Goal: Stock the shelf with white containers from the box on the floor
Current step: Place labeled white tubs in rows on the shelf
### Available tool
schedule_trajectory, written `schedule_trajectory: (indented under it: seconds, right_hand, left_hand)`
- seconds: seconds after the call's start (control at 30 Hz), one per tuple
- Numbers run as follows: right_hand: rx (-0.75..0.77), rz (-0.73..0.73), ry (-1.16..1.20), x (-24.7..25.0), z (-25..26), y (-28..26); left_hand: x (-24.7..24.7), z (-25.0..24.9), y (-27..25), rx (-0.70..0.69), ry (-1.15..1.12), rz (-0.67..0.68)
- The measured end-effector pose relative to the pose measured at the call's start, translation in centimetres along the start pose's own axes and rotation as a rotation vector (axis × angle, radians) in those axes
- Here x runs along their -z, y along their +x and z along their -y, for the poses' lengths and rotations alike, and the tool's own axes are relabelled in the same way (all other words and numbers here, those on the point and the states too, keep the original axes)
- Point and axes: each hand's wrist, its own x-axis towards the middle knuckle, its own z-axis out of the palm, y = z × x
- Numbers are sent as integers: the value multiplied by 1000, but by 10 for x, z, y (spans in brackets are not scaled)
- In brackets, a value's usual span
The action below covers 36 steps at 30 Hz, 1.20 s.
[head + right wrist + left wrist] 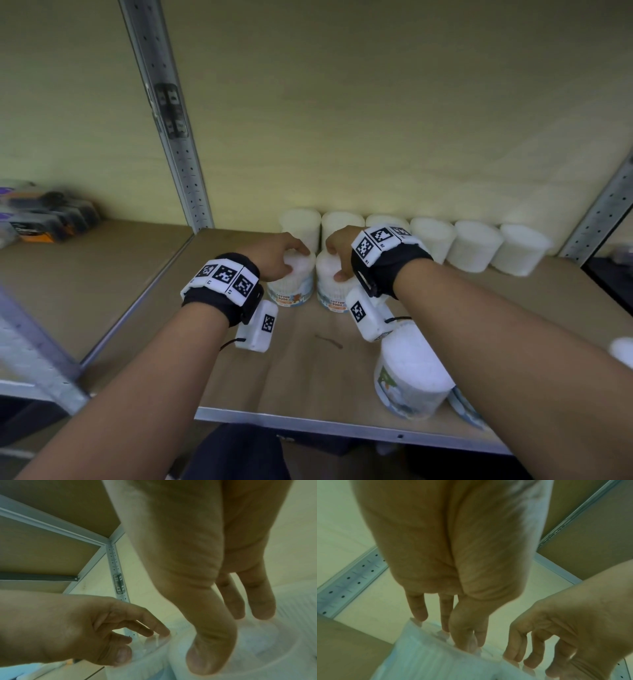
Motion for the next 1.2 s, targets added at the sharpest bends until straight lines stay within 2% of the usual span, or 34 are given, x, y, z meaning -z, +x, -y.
schedule_trajectory:
  seconds: [0.03, 0.07, 0.1, 0.2, 0.23, 0.4, 0.5, 0.6, 0.83, 1.2]
  right_hand:
    - [-21, 67, -35, 0, 8, -2]
    - [32, 91, -91, -4, 10, 3]
    - [60, 133, -116, -12, 2, 28]
    - [198, 94, -230, -41, -19, 97]
    - [159, 126, -227, -36, -8, 77]
    - [177, 71, -265, -19, 31, -30]
    - [207, 24, -186, -17, 41, -71]
    - [239, 41, -208, -14, 47, -102]
    - [283, 80, -195, -17, 47, -138]
    - [307, 71, -96, -29, 36, -162]
  left_hand:
    - [-1, 0, -5, -8, 8, -1]
    - [-1, 0, -11, -10, 6, -1]
    - [-1, 0, -17, -8, 1, 0]
    - [0, -4, -36, -1, -7, 19]
    - [0, -5, -42, -1, -8, 28]
    - [-3, -6, -70, -2, -15, 43]
    - [-6, -5, -85, 4, -33, 48]
    - [-8, -6, -99, 0, -48, 52]
    - [-13, -11, -124, -19, -54, 64]
    - [-22, -15, -141, -60, -61, 51]
